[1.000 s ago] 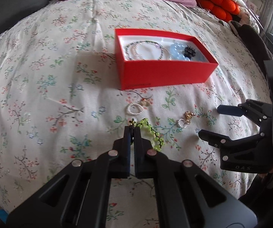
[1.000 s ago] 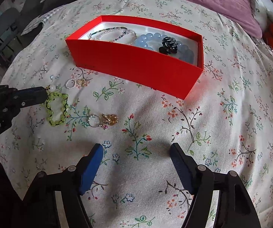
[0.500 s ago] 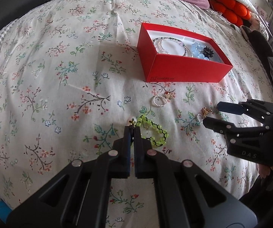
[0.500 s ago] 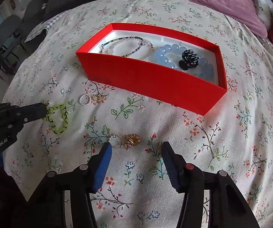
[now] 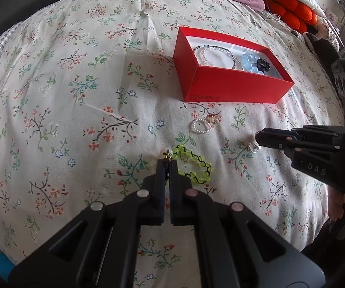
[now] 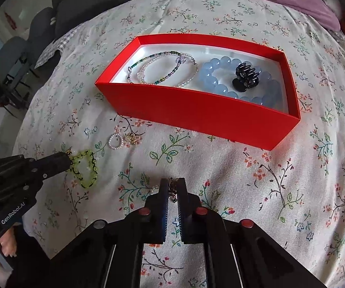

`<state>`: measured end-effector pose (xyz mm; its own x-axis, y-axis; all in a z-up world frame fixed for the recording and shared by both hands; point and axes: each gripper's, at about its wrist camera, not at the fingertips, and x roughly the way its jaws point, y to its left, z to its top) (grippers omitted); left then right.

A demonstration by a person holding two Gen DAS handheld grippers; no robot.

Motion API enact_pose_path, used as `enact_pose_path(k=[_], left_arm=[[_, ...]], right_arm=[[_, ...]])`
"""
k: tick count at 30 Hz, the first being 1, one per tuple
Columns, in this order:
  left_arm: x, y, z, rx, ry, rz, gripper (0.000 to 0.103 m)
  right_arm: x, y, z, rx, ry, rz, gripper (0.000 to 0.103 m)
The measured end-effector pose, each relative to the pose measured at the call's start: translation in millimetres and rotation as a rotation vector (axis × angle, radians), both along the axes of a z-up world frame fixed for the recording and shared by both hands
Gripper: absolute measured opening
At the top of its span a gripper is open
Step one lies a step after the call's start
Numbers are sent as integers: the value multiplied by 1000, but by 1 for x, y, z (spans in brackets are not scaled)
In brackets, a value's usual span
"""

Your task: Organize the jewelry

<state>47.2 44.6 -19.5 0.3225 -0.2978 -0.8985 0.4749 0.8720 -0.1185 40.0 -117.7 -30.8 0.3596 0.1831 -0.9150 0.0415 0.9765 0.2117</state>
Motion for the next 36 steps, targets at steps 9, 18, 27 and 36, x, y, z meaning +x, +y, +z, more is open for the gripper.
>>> enact_pose_path(k=[9,18,27,36], left_arm=[[0,-4,4,-18,5,0,3],[-1,-15,16,-57,-4,-9,3],[-4,-25,14,-56,9,-27,3],[-5,-25,13,-48,13,-28,3]], right_arm=[[-5,-14,11,55,3,-30,7],[-15,-34,23,106,6,-63,7],[-18,-49,19,125,62,-110,8],[-23,-78,14,109,96,-190,25]])
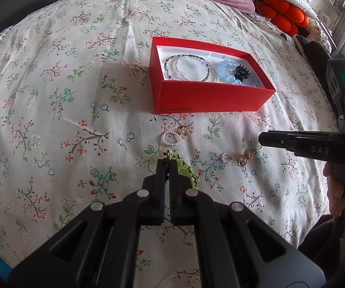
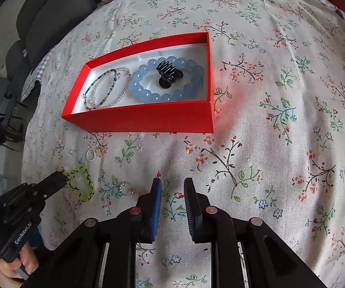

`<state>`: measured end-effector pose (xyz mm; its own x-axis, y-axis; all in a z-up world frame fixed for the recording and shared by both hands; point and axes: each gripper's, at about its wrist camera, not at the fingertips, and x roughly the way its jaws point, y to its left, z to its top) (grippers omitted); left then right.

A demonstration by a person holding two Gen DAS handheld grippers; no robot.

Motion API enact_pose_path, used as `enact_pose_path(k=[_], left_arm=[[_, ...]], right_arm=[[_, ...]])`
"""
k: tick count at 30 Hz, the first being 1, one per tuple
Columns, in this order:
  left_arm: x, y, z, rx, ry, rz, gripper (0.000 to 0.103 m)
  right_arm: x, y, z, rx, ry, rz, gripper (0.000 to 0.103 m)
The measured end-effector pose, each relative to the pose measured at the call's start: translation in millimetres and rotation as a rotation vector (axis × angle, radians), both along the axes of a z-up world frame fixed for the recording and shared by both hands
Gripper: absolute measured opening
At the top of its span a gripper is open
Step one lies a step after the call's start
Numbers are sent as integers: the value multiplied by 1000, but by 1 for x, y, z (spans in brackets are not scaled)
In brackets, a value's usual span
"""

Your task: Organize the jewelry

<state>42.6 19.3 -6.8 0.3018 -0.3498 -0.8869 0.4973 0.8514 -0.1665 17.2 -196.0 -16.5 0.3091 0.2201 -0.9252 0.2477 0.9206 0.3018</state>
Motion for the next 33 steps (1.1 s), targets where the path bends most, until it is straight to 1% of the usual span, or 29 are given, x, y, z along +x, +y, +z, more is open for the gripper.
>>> enact_pose_path(k=[2,3,4,5,6,8,9,10,12,14,16,19,27,29,30,31,32,33], left_arm=[[0,0,-1,2,2,-2,3],[0,0,-1,3,3,-3,3],[0,-1,-2,4,4,-3,3],[-1,-1,-2,5,6,-3,3],[-1,-1,-3,6,7,-4,3],[-1,-1,-3,6,7,-3,3],[-1,-1,-3,5,8,-4,3],[-1,-1,-3,5,9,-3,3],[-1,-1,-3,6,9,-4,3],[-1,0,-3,5,10,-4,3],[-1,0,-3,6,12,-4,3],[-1,1,-3,7,12,-4,3],[-1,2,-1,2,10,-1,3],[-1,2,-1,1,10,-2,3],[0,2,-1,1,10,-1,3],[0,1,-1,2,11,-2,3],[-1,1,-1,3,12,-2,3],[-1,1,-1,3,12,-2,3]], right_arm=[[-3,2,1,-1,-3,14,38],[-4,5,1,1,-8,23,54],[-5,8,2,-1,-16,30,60],[-3,14,3,-11,-23,40,60],[-3,17,3,-20,-26,51,59],[-1,23,1,-19,-22,64,49],[-1,26,-2,-15,-11,78,37],[1,30,-4,-15,-2,88,31],[1,35,-8,-17,15,104,29],[2,39,-13,-19,24,120,24],[4,43,-16,-20,32,131,13],[4,45,-19,-8,33,135,8],[2,39,-5,5,-6,128,6],[2,38,-2,-15,-17,120,7],[2,37,-1,-27,-24,117,10],[2,38,-1,-36,-23,122,16],[2,40,-1,-57,-14,141,18],[2,43,-2,-77,-15,162,23]])
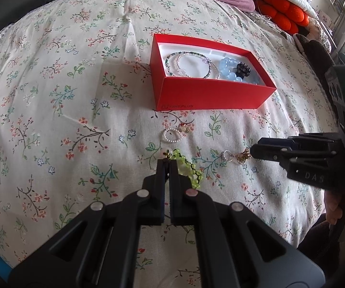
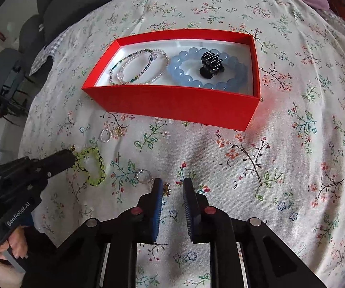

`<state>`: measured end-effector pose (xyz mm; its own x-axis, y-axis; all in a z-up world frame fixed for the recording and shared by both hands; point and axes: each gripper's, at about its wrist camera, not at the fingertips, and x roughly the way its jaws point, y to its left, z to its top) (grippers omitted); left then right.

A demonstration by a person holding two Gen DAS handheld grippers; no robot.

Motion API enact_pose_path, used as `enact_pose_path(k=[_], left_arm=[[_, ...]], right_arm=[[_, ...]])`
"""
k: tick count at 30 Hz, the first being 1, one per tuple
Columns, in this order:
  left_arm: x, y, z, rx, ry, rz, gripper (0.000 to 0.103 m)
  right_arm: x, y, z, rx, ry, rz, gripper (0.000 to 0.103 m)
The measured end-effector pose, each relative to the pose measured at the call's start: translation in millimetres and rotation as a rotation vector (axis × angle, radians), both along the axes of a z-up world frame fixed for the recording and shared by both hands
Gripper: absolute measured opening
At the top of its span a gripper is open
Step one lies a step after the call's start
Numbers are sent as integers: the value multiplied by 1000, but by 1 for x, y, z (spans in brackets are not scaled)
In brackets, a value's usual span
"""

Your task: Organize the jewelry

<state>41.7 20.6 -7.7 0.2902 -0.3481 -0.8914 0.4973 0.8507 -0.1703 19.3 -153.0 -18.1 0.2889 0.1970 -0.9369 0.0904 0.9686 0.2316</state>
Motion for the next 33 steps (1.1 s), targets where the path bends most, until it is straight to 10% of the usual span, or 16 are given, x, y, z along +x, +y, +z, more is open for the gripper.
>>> enact_pose_path(k=[3,6,24,33], left_arm=[[-1,2,0,-2,0,0,3],[-1,6,-2,1,3,1,3],[-3,4,-11,20,16,-17,3],[-5,3,0,-11,-8,-27,3]], right_arm=[[-5,12,0,-68,-27,63,64],[-13,24,3,-116,-102,121,69],[-24,54,-22,-276,-216,336,21],[-23,52,-15,-276,-230,342,21]])
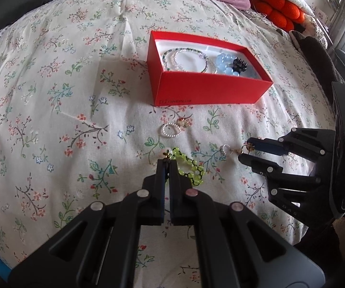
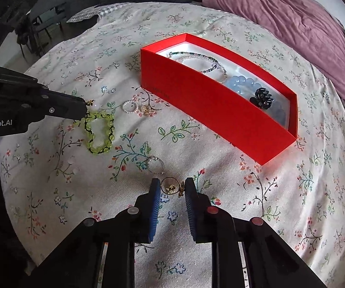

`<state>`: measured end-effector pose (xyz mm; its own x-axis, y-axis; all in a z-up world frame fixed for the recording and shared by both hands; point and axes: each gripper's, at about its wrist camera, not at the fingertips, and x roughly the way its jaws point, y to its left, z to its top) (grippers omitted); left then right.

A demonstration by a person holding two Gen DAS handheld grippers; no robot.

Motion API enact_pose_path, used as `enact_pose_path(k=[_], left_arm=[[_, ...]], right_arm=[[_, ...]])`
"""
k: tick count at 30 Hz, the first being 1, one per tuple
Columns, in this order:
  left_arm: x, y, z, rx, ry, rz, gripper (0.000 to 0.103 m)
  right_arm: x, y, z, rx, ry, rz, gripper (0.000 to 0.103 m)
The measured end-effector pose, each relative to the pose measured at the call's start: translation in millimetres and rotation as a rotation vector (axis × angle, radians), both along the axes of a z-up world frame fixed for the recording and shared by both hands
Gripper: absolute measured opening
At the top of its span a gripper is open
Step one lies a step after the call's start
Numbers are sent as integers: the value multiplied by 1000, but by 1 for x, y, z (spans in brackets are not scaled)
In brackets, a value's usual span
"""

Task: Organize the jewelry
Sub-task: 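Close the right gripper on the silver hoop earring while left lifts the green bracelet, then lower the green bracelet into the red box with left while right holds the earring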

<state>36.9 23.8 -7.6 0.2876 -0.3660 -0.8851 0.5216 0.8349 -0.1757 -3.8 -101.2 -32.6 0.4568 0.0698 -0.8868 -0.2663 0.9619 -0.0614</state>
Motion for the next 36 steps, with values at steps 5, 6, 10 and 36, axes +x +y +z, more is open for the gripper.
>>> enact_pose_path(k=[5,6,10,36], left_arm=[[0,-5,11,-30,-11,-2,3],[0,-6,12,-33,-13,-3,3],[1,-12,19,-50,-20,-1,3],[41,-54,73,-198,-118,102,3]], right_arm=[[-3,-5,13,25,-23,-11,21],[-3,-7,16,30,-27,-15,21],[0,-12,26,46,-35,-39,21],[37,-67,80,173,-79,-280,21]])
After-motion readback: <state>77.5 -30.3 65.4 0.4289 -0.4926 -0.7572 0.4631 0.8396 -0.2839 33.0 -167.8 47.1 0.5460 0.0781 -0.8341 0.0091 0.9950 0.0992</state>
